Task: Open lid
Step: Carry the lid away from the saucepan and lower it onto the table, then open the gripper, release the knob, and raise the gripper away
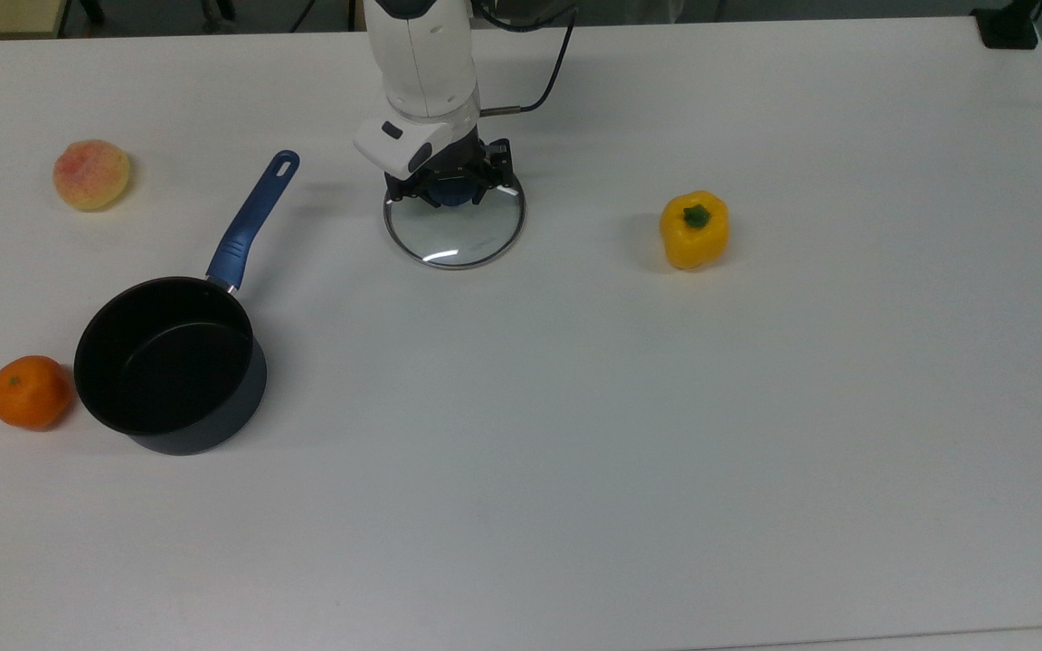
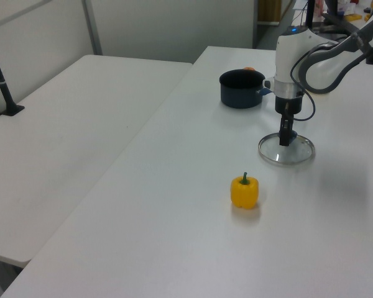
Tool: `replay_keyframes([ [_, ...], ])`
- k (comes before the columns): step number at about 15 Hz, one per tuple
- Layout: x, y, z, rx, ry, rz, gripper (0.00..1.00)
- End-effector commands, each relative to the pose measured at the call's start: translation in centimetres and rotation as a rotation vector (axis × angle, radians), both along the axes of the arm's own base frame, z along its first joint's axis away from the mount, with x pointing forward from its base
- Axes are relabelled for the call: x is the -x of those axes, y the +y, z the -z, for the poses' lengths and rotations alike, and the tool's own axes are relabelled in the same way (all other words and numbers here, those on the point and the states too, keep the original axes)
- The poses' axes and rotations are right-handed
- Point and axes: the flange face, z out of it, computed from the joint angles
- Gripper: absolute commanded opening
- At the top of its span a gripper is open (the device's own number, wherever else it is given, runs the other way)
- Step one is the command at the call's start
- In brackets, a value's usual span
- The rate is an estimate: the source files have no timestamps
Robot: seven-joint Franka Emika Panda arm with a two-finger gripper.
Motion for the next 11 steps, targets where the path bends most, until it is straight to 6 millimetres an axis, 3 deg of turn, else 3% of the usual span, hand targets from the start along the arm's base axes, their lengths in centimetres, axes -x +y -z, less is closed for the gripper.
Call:
replay_keyframes([
  [1, -0.2, -0.1, -1.4, 0.012, 0.02, 0.014, 0.86],
  [2, -0.3, -0.1, -2.0, 0.013, 0.027, 0.013, 0.99],
  [6, -0.5, -0.6, -4.7, 0.014, 0.058, 0.025, 1.0],
  [8, -0.6, -0.7, -8.1, 0.019, 0.074, 0.065, 1.0],
  [11, -1.3, 0.0, -15.1, 0.056, 0.123, 0.153, 1.0],
])
